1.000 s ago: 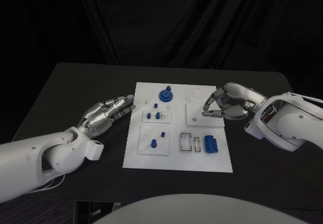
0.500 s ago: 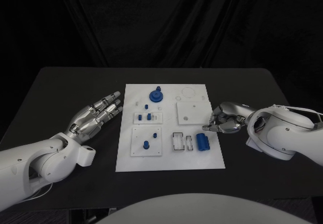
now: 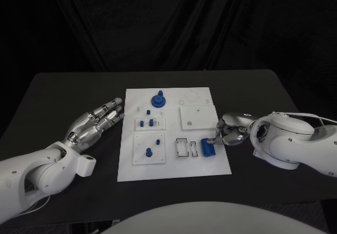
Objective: Assemble the parts on the task board
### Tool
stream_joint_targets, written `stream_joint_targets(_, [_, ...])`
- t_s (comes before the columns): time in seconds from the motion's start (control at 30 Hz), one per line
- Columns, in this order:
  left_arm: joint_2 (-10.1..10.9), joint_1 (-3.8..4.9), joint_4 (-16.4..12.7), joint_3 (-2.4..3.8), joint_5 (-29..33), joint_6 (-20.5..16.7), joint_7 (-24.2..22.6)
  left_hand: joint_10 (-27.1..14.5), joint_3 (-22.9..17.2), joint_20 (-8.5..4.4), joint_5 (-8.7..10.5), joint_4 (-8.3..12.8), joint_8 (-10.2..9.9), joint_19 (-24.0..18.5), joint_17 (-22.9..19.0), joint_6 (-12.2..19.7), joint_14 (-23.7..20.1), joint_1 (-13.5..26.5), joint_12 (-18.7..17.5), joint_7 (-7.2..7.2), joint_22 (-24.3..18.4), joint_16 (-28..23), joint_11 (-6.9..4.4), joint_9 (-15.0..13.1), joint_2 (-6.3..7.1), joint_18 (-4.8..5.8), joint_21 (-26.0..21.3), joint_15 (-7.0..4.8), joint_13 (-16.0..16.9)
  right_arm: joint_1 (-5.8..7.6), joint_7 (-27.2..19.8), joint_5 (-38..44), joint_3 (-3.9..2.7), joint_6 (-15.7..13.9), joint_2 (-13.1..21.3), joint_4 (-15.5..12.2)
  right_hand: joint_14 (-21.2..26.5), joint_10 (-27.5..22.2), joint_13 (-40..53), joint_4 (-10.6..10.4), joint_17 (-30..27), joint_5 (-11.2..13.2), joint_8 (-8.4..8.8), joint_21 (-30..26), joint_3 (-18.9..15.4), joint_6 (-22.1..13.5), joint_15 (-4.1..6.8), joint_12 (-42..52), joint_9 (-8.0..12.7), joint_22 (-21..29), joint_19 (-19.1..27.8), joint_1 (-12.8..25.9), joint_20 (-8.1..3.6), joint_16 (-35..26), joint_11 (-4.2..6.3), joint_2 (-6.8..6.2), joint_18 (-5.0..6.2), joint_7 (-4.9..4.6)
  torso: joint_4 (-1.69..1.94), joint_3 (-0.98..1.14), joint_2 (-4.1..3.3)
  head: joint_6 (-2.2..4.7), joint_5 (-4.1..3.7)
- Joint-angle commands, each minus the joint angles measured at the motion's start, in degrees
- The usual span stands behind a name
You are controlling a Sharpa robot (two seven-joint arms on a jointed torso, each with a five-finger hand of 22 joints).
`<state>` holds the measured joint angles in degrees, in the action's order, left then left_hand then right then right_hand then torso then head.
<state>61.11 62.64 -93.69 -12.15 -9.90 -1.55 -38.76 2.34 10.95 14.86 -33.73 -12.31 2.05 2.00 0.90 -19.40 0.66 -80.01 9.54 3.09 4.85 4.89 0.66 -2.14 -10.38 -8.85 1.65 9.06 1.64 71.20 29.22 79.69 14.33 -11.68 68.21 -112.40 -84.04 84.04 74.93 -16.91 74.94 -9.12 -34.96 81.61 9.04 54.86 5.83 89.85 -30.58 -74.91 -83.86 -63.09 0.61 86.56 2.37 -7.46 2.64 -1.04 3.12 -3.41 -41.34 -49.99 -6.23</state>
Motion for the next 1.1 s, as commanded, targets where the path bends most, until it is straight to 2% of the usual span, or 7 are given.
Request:
stream_joint_targets(0.03, [-0.1, -0.04, -0.1, 0.05, -0.5, 1.3, -8.8, 0.0, -0.3, 0.71, -0.45, 0.8, 0.2, 0.0, 0.1, -0.4, 0.1, -0.9, 0.6, 0.89, -0.1, 0.6, 1.11, -0.1, -0.32, -0.63, -0.3, 0.9, 0.1, -0.27, 2.4, 1.3, -0.01, 1.7, -0.2, -0.4, -4.7, 6.0, 15.1, -0.1, 8.6, 0.4, -0.3, 0.1, 0.3, 0.3, 0.4, 0.2, -0.1, -12.6, -3.6, 0.8, -0.43, -0.2, 0.54, 0.07, -0.71, 0.05, 0.09, -0.02, -0.08, -0.01, -0.11])
stream_joint_targets(0.23, [-0.2, -0.04, 0.0, 0.04, -0.5, 1.8, -8.2, 0.0, -0.7, 1.12, -1.13, 1.5, 0.3, 0.1, 0.3, -1.2, 0.4, -1.6, 1.2, 1.4, 0.0, 1.4, 1.75, -0.2, -0.68, -0.7, -0.3, 1.52, 0.1, -0.67, 2.0, 1.4, -0.01, 1.5, -1.0, -0.5, -4.7, 6.0, 15.1, -0.1, 8.6, 0.7, -0.31, 0.2, 0.3, 0.4, 0.44, 0.2, -0.2, -12.6, -3.6, 1.0, -0.47, -0.1, 0.58, 0.05, -0.72, 0.1, 0.2, -0.05, -0.11, -0.01, -0.27])
stream_joint_targets(0.43, [-0.2, -0.05, 0.0, 0.04, -0.5, 2.2, -7.5, 0.0, -1.0, 1.39, -1.29, 1.9, 0.4, 0.2, 0.3, -1.7, 0.5, -1.9, 1.7, 2.04, 0.1, 1.8, 2.51, -0.3, -0.78, -0.61, -0.2, 1.97, 0.2, -1.03, 1.1, 1.4, -0.01, 0.9, -1.7, -0.4, -4.7, 6.0, 15.1, -0.1, 8.5, 0.9, -0.35, 0.2, 0.3, 0.5, 0.47, 0.2, -0.3, -12.6, -3.6, 1.1, -0.5, -0.2, 0.61, 0.1, -0.71, 0.14, 0.09, -0.06, -0.03, -0.01, 0.07])
stream_joint_targets(0.63, [-0.1, -0.05, 0.0, 0.04, -0.5, 2.5, -7.2, -0.1, -1.0, 1.47, -1.33, 2.0, 0.5, 0.2, 0.3, -1.8, 0.6, -2.0, 1.8, 2.21, 0.1, 2.0, 2.71, -0.3, -0.83, -0.57, -0.2, 2.1, 0.2, -1.23, -0.4, 1.4, -0.01, -0.5, -2.6, -0.5, -4.6, 6.0, 15.1, 0.0, 8.1, 0.9, -0.42, 0.0, 0.7, 0.6, 0.53, 0.2, -0.5, -12.5, -3.5, 0.7, -0.55, -0.4, 0.71, 0.29, -0.66, 0.26, 0.12, -0.06, -0.01, -0.01, 0.07])
stream_joint_targets(1.1, [-0.3, -0.05, 0.2, 0.04, 1.6, 3.5, -6.3, 0.0, -1.3, 1.59, -1.52, 2.4, 0.6, 0.3, 0.4, -2.4, 0.7, -2.3, 2.5, 2.68, 0.3, 2.3, 3.26, -0.4, -0.91, -0.43, -0.1, 2.36, 0.3, -1.8, -1.0, 1.0, -0.02, -0.5, -4.5, 0.3, -4.5, 6.0, 15.1, 0.0, 7.3, 0.6, 0.46, -0.5, 1.1, -0.3, 0.48, 0.2, -0.4, -12.3, -3.3, 0.1, -0.57, -0.9, 0.53, 0.54, -0.55, -0.01, 0.13, -0.07, 0.0, -0.01, 0.35])
